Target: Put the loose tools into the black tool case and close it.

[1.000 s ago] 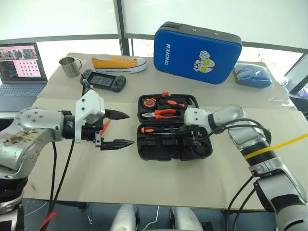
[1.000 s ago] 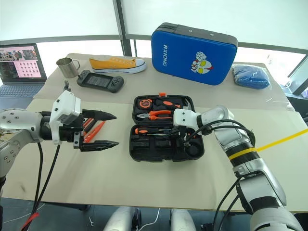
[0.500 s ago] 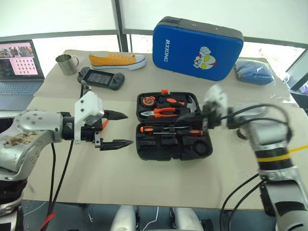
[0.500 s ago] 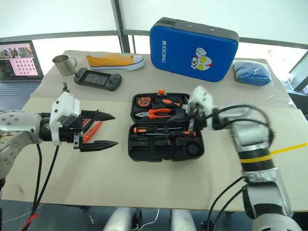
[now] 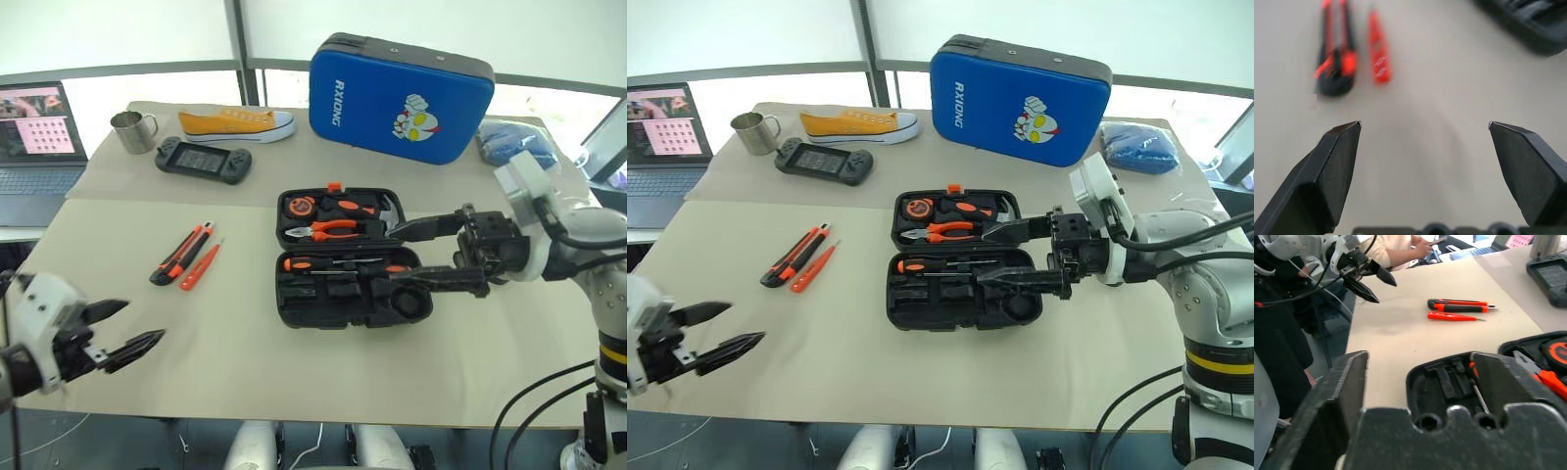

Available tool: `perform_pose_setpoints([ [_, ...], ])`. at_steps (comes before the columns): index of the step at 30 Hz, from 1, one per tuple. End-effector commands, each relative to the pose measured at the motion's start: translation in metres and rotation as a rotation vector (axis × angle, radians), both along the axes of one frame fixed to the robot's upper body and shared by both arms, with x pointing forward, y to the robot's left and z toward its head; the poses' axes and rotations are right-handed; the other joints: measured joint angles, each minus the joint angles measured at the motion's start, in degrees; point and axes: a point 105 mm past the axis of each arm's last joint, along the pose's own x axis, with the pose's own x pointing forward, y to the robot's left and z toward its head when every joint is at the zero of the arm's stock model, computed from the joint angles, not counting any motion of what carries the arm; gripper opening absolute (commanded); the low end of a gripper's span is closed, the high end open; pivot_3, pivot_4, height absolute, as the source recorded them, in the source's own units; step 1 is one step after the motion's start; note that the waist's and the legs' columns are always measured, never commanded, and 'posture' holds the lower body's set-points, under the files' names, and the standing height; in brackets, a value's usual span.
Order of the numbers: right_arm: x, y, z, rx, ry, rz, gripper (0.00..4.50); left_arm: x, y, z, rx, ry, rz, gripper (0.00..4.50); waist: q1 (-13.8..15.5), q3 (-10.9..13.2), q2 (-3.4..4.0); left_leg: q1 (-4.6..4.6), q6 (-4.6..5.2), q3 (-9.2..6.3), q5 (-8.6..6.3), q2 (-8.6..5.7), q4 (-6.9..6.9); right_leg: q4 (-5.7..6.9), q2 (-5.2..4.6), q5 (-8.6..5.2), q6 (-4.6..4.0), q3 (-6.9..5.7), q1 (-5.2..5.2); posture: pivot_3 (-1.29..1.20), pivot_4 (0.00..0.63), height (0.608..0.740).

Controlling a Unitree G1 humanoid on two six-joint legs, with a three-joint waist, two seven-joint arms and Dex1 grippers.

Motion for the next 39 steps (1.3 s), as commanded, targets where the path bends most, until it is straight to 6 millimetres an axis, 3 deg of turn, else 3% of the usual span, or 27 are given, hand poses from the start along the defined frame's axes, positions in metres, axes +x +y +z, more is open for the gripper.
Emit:
perform_pose_setpoints([
  [1,-0.007,0.003,0.011,0.027,-0.059,0.016,4.43,0.008,-0.009,0.012,0.015,-0.045,-0.031,4.50,0.45,0.00,-0.01,0.00,0.00,0.00,0.05,-0.01,0.00,-0.01,-0.01,0.03,-0.03,-0.01,0.00,0.00,0.150,0.740],
  [3,-0.006,0.003,0.012,0.030,-0.059,0.011,4.43,0.017,-0.019,0.014,0.006,-0.044,-0.060,4.50,0.68,0.00,-0.01,0.01,-0.02,0.01,0.07,0.00,0.00,0.00,-0.02,0.07,-0.06,-0.01,0.00,0.00,0.150,0.740],
  [5,-0.007,0.001,0.012,0.033,-0.068,-0.012,4.43,0.046,-0.031,0.012,-0.019,0.040,-0.066,4.50,1.12,0.00,-0.02,0.01,-0.03,-0.05,0.11,-0.01,0.00,0.06,0.00,0.08,-0.07,-0.06,0.02,0.00,0.150,0.740],
  [8,-0.010,0.001,0.008,0.031,-0.079,-0.036,4.43,0.073,-0.052,0.016,-0.032,0.140,-0.117,4.50,0.98,0.00,-0.08,-0.03,-0.07,-0.12,0.22,-0.06,0.01,0.16,0.09,0.11,-0.08,-0.10,-0.02,0.00,0.150,0.740],
  [15,-0.023,0.008,-0.002,0.050,-0.077,-0.082,4.43,0.140,-0.070,0.026,-0.012,0.238,-0.025,4.50,-0.37,0.03,-0.13,-0.24,-0.06,-0.11,0.20,-0.17,0.00,0.27,0.22,0.14,-0.04,-0.06,-0.26,0.00,0.150,0.740],
  [20,-0.026,0.008,-0.008,0.053,-0.074,-0.134,4.43,0.160,-0.064,0.019,0.097,0.246,0.022,4.50,-0.97,0.03,-0.14,-0.27,-0.06,-0.07,0.20,-0.19,-0.02,0.27,0.22,0.13,-0.03,0.03,-0.31,0.00,0.150,0.740],
  [25,-0.026,0.007,-0.011,0.058,-0.076,-0.173,4.43,0.167,-0.060,0.017,0.149,0.237,0.049,4.50,-0.58,0.04,-0.15,-0.50,-0.06,-0.06,0.22,-0.20,0.04,0.27,0.19,0.13,-0.03,0.01,-0.50,0.00,0.150,0.740],
  [39,-0.023,0.015,-0.002,0.084,-0.116,-0.169,4.43,0.168,-0.064,-0.006,0.146,0.356,0.057,4.50,-0.43,0.04,-0.15,-1.02,-0.04,-0.10,0.22,-0.22,0.66,0.78,0.20,0.13,0.00,0.00,-0.99,0.00,0.150,0.740],
])
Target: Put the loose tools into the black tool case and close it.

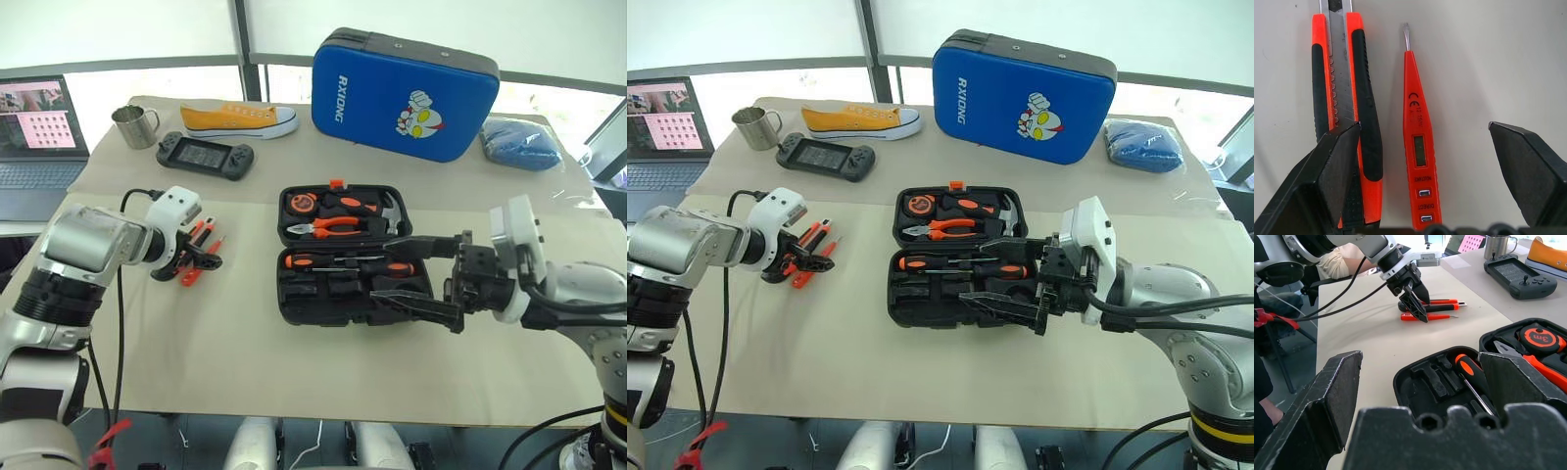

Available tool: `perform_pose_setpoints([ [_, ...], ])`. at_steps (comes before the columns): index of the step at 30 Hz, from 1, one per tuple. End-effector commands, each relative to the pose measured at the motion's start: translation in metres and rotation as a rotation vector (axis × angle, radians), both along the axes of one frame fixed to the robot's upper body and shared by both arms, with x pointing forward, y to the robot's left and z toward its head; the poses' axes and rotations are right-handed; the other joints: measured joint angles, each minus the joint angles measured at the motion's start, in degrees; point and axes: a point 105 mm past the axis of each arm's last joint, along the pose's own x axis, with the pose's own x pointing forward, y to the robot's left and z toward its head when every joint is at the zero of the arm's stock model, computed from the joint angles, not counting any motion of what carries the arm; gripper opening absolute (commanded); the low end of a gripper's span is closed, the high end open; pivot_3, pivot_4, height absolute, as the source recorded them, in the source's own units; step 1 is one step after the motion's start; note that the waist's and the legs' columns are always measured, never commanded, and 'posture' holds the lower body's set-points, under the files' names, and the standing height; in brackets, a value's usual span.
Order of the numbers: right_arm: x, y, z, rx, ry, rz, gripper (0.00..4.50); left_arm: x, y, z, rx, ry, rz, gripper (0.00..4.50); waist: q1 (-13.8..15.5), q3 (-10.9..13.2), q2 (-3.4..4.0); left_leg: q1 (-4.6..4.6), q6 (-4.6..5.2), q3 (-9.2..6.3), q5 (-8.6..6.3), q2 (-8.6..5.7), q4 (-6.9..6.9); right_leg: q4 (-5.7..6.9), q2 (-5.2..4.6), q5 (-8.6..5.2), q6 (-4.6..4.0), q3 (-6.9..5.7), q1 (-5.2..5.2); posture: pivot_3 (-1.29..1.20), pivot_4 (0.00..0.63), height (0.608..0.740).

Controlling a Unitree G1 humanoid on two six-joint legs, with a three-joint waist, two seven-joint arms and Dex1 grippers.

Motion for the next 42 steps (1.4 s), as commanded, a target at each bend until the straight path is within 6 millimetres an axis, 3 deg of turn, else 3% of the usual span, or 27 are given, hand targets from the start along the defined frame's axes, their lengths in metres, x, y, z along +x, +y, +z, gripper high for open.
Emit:
perform_pose_setpoints([
  [1,-0.003,0.003,0.014,0.016,-0.062,0.030,4.43,-0.001,-0.001,-0.005,0.010,0.029,0.006,4.50,-0.03,0.00,0.00,0.01,0.00,0.00,0.00,0.00,0.00,0.01,0.01,0.00,0.00,0.00,0.01,0.00,0.150,0.740],
  [6,-0.003,0.004,0.013,0.016,-0.060,0.033,4.43,0.003,-0.002,-0.002,0.071,-0.018,-0.028,4.50,-0.06,0.00,0.00,0.06,0.01,-0.01,0.02,0.00,0.03,0.08,0.01,0.00,0.00,0.01,0.04,0.00,0.150,0.740],
  [14,-0.003,0.001,0.010,0.016,-0.045,0.014,4.43,0.006,-0.015,0.025,0.069,-0.074,-0.059,4.50,0.12,0.01,-0.01,-0.05,0.01,-0.05,0.02,0.00,0.14,0.11,0.01,0.00,0.00,-0.02,-0.01,0.00,0.150,0.740],
  [20,-0.003,0.001,0.009,0.014,-0.044,0.010,4.43,0.001,-0.025,0.015,0.056,-0.029,-0.074,4.50,0.12,0.01,-0.01,-0.04,0.01,-0.06,0.02,0.00,0.14,0.13,0.02,0.00,0.00,-0.01,-0.01,0.00,0.150,0.740],
  [28,-0.004,-0.001,0.008,0.006,-0.042,-0.005,4.43,0.005,-0.011,0.006,0.068,-0.007,-0.004,4.50,0.01,0.01,-0.01,-0.04,0.01,-0.07,0.02,0.00,0.15,0.15,0.02,0.00,0.00,-0.01,-0.02,0.00,0.150,0.740],
  [40,-0.004,0.000,0.008,0.009,-0.047,-0.008,4.43,-0.004,-0.017,-0.015,0.033,0.094,-0.001,4.50,0.01,0.01,-0.01,-0.03,0.01,-0.07,0.02,-0.01,0.16,0.19,0.01,0.00,0.00,-0.01,-0.01,0.00,0.150,0.740],
  [41,-0.003,0.001,0.008,0.009,-0.047,-0.008,4.50,-0.003,-0.016,-0.017,0.033,0.098,0.003,3.98,0.01,0.00,-0.01,-0.02,0.01,-0.07,0.02,-0.01,0.16,0.19,0.01,0.00,0.00,-0.01,0.00,0.00,0.150,0.740],
  [42,-0.003,0.001,0.008,0.009,-0.047,-0.008,4.50,-0.003,-0.016,-0.018,0.033,0.100,0.006,3.83,0.01,0.00,-0.01,-0.02,0.01,-0.08,0.02,-0.01,0.17,0.20,0.00,0.00,0.00,-0.01,0.00,0.00,0.150,0.740],
])
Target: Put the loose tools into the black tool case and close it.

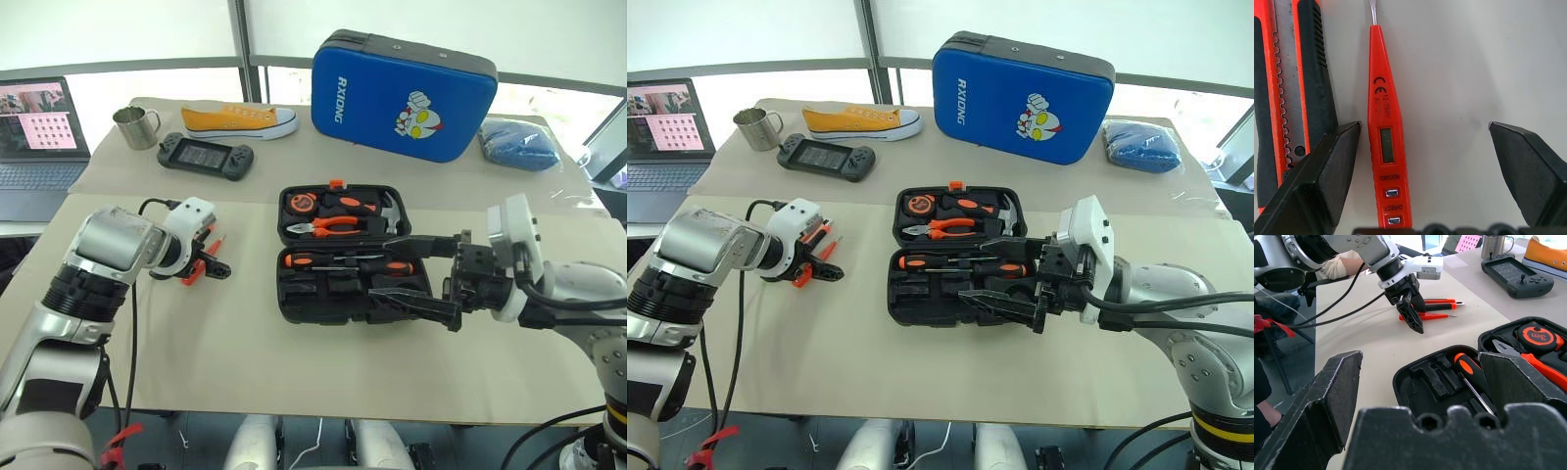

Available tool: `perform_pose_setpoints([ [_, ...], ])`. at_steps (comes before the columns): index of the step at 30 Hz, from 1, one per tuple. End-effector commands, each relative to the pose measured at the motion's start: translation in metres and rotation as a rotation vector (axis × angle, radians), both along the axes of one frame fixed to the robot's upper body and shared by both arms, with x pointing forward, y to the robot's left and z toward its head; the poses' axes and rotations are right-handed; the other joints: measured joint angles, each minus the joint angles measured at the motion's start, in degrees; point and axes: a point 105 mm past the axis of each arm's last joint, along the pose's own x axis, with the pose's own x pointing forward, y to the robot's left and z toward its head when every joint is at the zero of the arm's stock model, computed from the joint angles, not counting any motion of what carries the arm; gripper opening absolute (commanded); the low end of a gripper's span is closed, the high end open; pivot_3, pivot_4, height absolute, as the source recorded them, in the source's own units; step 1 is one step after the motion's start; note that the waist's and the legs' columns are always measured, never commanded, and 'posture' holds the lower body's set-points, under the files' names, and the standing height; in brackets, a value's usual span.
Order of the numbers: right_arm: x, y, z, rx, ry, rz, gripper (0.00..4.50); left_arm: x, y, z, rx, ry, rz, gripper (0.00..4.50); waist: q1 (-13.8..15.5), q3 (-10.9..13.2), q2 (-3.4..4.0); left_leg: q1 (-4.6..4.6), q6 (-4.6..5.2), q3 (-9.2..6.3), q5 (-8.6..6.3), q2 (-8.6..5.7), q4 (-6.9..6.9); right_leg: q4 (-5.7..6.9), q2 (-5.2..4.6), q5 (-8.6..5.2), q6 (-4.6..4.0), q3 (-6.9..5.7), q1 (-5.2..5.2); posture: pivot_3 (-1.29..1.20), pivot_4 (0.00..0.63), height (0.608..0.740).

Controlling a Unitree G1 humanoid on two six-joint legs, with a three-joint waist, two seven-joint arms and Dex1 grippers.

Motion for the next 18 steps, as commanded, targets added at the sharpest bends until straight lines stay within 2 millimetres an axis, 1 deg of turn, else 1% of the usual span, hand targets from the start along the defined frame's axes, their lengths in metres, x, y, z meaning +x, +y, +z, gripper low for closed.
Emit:
perform_pose_setpoints([
  [1,-0.005,0.002,0.011,0.008,-0.064,0.014,4.50,0.001,0.001,-0.005,-0.001,0.015,0.008,3.49,0.00,0.00,0.00,0.00,0.00,0.00,0.00,0.00,0.00,0.00,0.00,0.00,0.00,0.00,0.00,0.00,0.150,0.740],
  [5,-0.006,0.003,0.011,0.004,-0.063,0.024,4.50,0.003,0.000,-0.008,-0.002,0.032,-0.001,1.86,0.14,0.00,0.00,0.01,0.00,0.00,0.00,-0.02,0.01,0.01,-0.02,0.00,0.00,0.00,0.01,0.00,0.150,0.740],
  [9,-0.006,0.002,0.012,-0.001,-0.068,0.025,4.50,0.006,0.001,-0.005,0.002,0.031,-0.005,0.46,0.35,0.00,0.00,0.01,0.00,0.00,0.00,-0.05,0.04,0.01,-0.04,0.00,0.01,0.00,0.03,0.00,0.150,0.740],
  [15,-0.004,-0.002,0.010,-0.031,-0.077,0.015,4.50,0.012,0.003,0.004,0.001,0.005,-0.009,0.43,0.51,0.00,0.00,0.01,0.00,0.00,0.00,-0.05,0.08,0.07,-0.02,0.00,0.01,0.00,0.02,0.00,0.150,0.740],
  [17,-0.003,-0.004,0.008,-0.051,-0.074,0.008,4.50,0.016,0.002,0.014,0.007,-0.050,-0.063,0.43,0.56,0.00,0.00,0.00,0.00,0.00,0.00,-0.05,0.12,0.09,-0.03,0.00,0.01,0.00,0.02,0.00,0.150,0.740],
  [18,-0.004,-0.007,0.005,-0.070,-0.057,0.006,4.50,0.019,-0.003,0.025,0.016,-0.107,-0.138,0.42,0.62,0.00,0.00,0.00,0.00,0.00,0.00,-0.05,0.13,0.09,-0.03,0.00,0.01,0.00,0.03,0.00,0.150,0.740],
])
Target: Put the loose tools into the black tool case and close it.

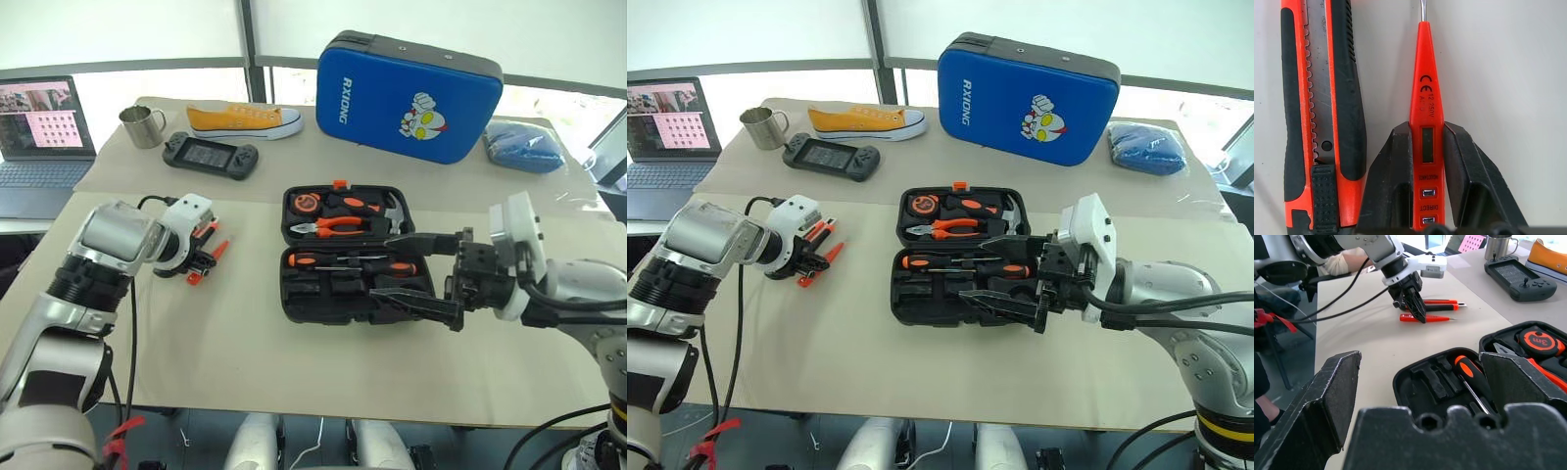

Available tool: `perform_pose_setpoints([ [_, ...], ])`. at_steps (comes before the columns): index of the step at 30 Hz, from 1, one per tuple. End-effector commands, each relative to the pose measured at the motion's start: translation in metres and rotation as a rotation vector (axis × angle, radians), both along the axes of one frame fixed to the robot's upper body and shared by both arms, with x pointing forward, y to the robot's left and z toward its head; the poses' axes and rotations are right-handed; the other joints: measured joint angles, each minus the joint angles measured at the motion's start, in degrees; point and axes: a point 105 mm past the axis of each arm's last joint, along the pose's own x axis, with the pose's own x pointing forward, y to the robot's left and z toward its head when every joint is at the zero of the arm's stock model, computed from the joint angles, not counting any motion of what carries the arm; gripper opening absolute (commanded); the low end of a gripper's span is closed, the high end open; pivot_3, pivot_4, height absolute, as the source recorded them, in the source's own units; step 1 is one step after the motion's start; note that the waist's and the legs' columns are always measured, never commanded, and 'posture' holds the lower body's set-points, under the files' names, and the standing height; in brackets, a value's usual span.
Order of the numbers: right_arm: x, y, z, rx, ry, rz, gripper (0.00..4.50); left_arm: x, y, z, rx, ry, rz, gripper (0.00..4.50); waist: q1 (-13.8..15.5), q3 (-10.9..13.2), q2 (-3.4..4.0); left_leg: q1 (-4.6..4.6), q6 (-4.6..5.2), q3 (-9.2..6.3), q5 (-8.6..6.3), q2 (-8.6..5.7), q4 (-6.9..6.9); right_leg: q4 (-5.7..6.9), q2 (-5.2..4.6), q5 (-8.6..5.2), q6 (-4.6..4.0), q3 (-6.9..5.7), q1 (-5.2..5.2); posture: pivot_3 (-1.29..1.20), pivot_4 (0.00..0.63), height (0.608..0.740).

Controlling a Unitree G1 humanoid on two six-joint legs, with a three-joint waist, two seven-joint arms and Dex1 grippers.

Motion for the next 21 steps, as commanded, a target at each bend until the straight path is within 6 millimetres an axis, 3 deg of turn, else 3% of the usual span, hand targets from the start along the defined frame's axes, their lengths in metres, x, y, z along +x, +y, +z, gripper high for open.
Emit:
perform_pose_setpoints([
  [1,-0.005,-0.007,-0.001,-0.053,-0.009,-0.002,4.50,0.010,-0.018,0.037,0.021,-0.186,-0.243,0.42,0.18,0.00,-0.01,-0.01,0.00,0.00,0.00,0.00,0.01,0.01,0.00,0.00,0.00,0.00,-0.02,0.00,0.150,0.740],
  [4,-0.010,-0.013,-0.008,-0.080,0.031,-0.006,4.50,0.011,-0.041,0.062,0.096,-0.356,-0.527,0.42,0.50,0.05,-0.09,-0.11,0.00,0.00,0.00,0.03,0.04,-0.06,0.01,0.00,0.00,-0.03,-0.06,0.00,0.150,0.740],
  [11,-0.018,-0.019,-0.020,-0.123,0.034,-0.058,4.50,-0.007,-0.111,0.080,-0.012,-0.317,-0.902,0.42,1.02,0.06,-0.10,-0.12,0.03,0.03,-0.01,0.00,0.17,-0.12,0.02,-0.01,0.04,-0.05,0.07,0.00,0.150,0.740],
  [15,-0.022,-0.019,-0.023,-0.112,0.037,-0.079,4.50,-0.020,-0.150,0.071,-0.046,-0.212,-1.022,0.42,0.67,0.06,-0.10,-0.13,0.06,-0.01,-0.02,-0.02,0.22,-0.11,0.03,-0.02,0.08,-0.02,0.08,0.00,0.150,0.740],
  [21,-0.025,-0.017,-0.026,-0.088,0.027,-0.126,4.50,-0.029,-0.178,0.040,0.000,-0.080,-1.080,0.42,-0.13,0.06,-0.10,-0.11,0.07,-0.06,-0.02,0.02,0.21,-0.01,0.14,-0.02,0.08,0.09,0.02,0.00,0.150,0.740],
])
